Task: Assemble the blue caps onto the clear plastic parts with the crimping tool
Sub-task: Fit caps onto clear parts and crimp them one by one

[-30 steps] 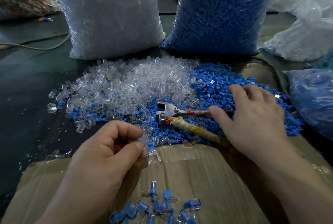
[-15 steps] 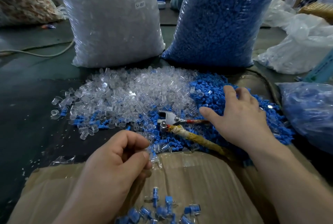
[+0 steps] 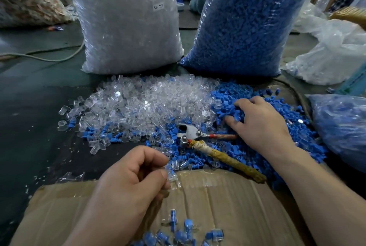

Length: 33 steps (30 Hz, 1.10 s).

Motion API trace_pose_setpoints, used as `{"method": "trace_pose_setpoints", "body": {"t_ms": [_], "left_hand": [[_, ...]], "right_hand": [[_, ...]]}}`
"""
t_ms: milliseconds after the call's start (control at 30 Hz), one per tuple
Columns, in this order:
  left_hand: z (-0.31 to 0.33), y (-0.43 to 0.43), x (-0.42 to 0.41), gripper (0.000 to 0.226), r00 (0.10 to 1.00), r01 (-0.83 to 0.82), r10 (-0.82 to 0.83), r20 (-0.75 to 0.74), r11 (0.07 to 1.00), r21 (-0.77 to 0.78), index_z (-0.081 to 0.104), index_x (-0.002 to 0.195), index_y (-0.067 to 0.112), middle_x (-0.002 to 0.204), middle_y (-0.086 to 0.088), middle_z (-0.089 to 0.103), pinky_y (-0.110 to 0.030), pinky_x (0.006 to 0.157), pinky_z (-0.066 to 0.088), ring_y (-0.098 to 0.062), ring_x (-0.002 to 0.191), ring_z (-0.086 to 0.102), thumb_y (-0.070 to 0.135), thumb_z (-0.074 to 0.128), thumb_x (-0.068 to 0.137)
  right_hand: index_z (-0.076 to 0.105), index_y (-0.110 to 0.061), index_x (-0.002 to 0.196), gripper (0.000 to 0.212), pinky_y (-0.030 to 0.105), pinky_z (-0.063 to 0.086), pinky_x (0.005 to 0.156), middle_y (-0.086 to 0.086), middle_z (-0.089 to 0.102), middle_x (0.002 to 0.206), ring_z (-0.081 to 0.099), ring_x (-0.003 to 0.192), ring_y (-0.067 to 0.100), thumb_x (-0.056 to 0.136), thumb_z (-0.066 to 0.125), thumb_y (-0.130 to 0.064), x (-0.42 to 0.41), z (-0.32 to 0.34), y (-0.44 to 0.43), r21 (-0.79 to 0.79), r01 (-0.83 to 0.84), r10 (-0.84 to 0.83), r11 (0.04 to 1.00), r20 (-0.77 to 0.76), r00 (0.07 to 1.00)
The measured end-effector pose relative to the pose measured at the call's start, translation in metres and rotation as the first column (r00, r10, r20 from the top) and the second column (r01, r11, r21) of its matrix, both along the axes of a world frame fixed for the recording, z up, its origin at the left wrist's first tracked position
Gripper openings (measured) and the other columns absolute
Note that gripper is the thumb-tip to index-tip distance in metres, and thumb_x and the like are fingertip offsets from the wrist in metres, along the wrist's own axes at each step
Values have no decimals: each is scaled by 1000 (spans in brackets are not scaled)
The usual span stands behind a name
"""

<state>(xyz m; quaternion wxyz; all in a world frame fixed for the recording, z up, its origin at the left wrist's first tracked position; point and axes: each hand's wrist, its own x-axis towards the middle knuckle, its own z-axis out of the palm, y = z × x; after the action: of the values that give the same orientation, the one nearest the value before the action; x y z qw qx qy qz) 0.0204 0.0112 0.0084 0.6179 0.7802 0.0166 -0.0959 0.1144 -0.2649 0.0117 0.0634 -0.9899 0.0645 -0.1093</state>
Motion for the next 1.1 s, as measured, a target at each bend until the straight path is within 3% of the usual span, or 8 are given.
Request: {"method": "trace_pose_setpoints", "body": {"t_ms": [133,367,500,567,733,867,1000,1100], "left_hand": [[-2,1,1,32,1000,-5,5,1,1000,-14,70,88,41,72,-7,75,-24,57,54,-21,66,73,8,70,89],[-2,0,0,29,998,-61,61,-2,997,-50,70,92,39,73,-5,75,-23,59,55,-18,63,72,10,69,90],[1,0,0,29,994,-111,111,-11,992,-66,70,89,40,73,-5,74,-32,62,60,-19,63,71,11,68,92],[2,0,0,30,993,-114,113,-11,991,-64,70,90,41,74,-5,74,-31,63,61,-19,64,72,12,66,93],[5,1,-1,30,991,-134,130,-44,986,-94,71,86,39,75,-6,75,-28,61,59,-20,66,73,11,64,95],[6,-1,-2,31,993,-113,112,-27,993,-42,68,82,40,76,-2,76,-24,58,58,-18,65,73,14,63,96],[9,-1,-4,30,998,-54,54,23,998,17,65,81,41,76,0,76,-23,58,57,-13,68,74,15,62,96],[10,1,-4,25,997,-50,49,52,999,10,66,79,32,75,-2,76,-21,56,57,-14,68,74,13,61,96]], "right_hand": [[58,-31,121,33,29,36,62,-6,49,102,49,78,17,91,59,-43,-3,3,0,-4,-37,37,999,50,998],[63,-38,103,28,33,48,65,-13,56,93,56,74,14,83,49,-50,-46,24,35,137,-226,209,964,129,969],[61,-36,94,24,21,35,49,-13,52,83,50,66,9,85,43,-50,-76,18,69,14,-361,360,933,51,932],[63,-30,92,23,26,37,48,-8,53,82,54,69,15,87,47,-45,-82,12,76,-55,-374,377,926,55,925],[65,-16,96,22,40,45,63,5,56,90,47,78,25,91,55,-36,-88,0,82,-108,-442,453,891,132,881],[63,-19,95,37,35,42,72,4,51,98,40,85,20,92,43,-51,-92,4,83,-112,-479,490,871,115,864],[64,-22,106,43,31,42,83,-1,48,108,40,99,15,92,41,-55,-92,8,74,24,-486,478,873,147,866],[62,-24,115,35,28,42,91,-8,49,114,45,107,10,94,45,-46,-100,11,59,153,-495,454,856,237,859]]}}
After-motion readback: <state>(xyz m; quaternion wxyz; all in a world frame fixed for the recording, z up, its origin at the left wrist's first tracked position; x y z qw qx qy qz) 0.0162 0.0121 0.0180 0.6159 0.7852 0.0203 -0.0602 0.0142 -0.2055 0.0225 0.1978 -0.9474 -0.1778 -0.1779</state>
